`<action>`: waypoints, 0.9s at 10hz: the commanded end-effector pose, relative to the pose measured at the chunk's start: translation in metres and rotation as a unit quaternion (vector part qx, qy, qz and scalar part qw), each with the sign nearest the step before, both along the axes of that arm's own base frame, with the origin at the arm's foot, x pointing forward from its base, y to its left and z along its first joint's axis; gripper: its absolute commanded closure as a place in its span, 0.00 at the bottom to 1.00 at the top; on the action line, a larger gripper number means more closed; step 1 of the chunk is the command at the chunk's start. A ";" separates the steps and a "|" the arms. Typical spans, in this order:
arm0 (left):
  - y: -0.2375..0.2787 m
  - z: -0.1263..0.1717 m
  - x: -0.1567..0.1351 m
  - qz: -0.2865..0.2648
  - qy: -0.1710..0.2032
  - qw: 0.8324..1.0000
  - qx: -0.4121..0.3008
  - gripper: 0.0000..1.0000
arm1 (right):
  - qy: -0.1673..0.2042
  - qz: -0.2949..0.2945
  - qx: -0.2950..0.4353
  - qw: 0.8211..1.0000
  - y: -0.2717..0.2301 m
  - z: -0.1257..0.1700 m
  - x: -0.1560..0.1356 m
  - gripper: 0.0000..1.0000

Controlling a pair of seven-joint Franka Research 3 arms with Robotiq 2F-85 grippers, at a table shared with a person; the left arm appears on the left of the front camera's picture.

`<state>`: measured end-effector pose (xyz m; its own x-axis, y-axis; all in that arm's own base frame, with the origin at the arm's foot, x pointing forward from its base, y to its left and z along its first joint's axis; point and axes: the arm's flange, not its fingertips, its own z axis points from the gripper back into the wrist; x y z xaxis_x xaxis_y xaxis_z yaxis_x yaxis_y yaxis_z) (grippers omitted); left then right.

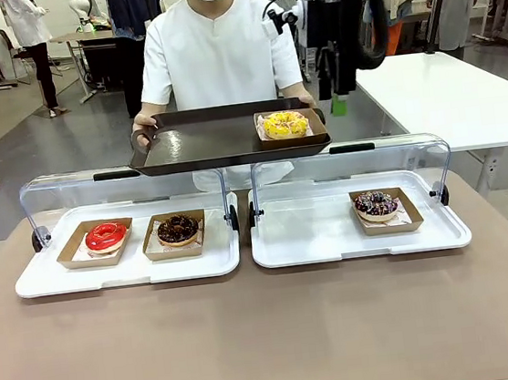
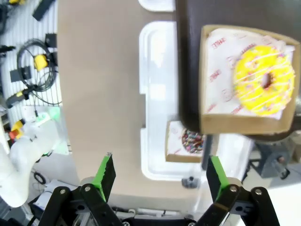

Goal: Provide the desired donut to the person.
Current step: Place the picked Paper togo box onto the Handle tray extended by the person.

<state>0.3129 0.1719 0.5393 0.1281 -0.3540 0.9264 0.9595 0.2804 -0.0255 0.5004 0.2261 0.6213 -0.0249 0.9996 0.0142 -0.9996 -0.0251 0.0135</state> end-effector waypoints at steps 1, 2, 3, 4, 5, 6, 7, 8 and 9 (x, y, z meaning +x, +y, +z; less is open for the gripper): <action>0.000 0.001 -0.001 0.000 -0.005 1.000 -0.004 0.00 | -0.032 -0.015 0.003 0.999 -0.034 -0.019 -0.045 0.00; 0.000 0.001 -0.001 0.000 -0.005 1.000 -0.004 0.00 | -0.040 -0.015 0.007 0.999 -0.042 -0.025 -0.059 0.00; 0.000 0.001 -0.001 0.000 -0.005 1.000 -0.004 0.00 | -0.047 -0.023 0.018 0.998 -0.049 -0.028 -0.069 0.00; 0.000 0.001 -0.001 0.000 -0.005 1.000 -0.004 0.00 | -0.040 -0.028 0.022 0.999 -0.054 -0.032 -0.072 0.00; 0.000 0.001 -0.001 0.000 -0.005 1.000 -0.004 0.00 | -0.037 -0.032 0.023 0.999 -0.058 -0.035 -0.073 0.00; 0.000 0.001 -0.001 0.000 -0.005 1.000 -0.004 0.00 | -0.038 -0.038 0.025 0.998 -0.060 -0.036 -0.070 0.00; 0.000 0.001 -0.001 0.000 -0.005 1.000 -0.004 0.00 | -0.037 -0.047 0.023 0.998 -0.062 -0.037 -0.064 0.00; 0.000 0.001 -0.001 0.000 -0.005 1.000 -0.004 0.00 | -0.035 -0.044 0.006 0.998 -0.059 -0.031 -0.070 0.00; 0.000 0.001 -0.001 0.000 -0.005 1.000 -0.004 0.00 | -0.035 -0.044 0.006 0.998 -0.059 -0.031 -0.070 0.00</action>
<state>0.3129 0.1719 0.5393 0.1281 -0.3541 0.9264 0.9595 0.2804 -0.0255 0.4334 0.1648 0.5874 0.0661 0.9973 0.0304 -0.9961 0.0678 -0.0572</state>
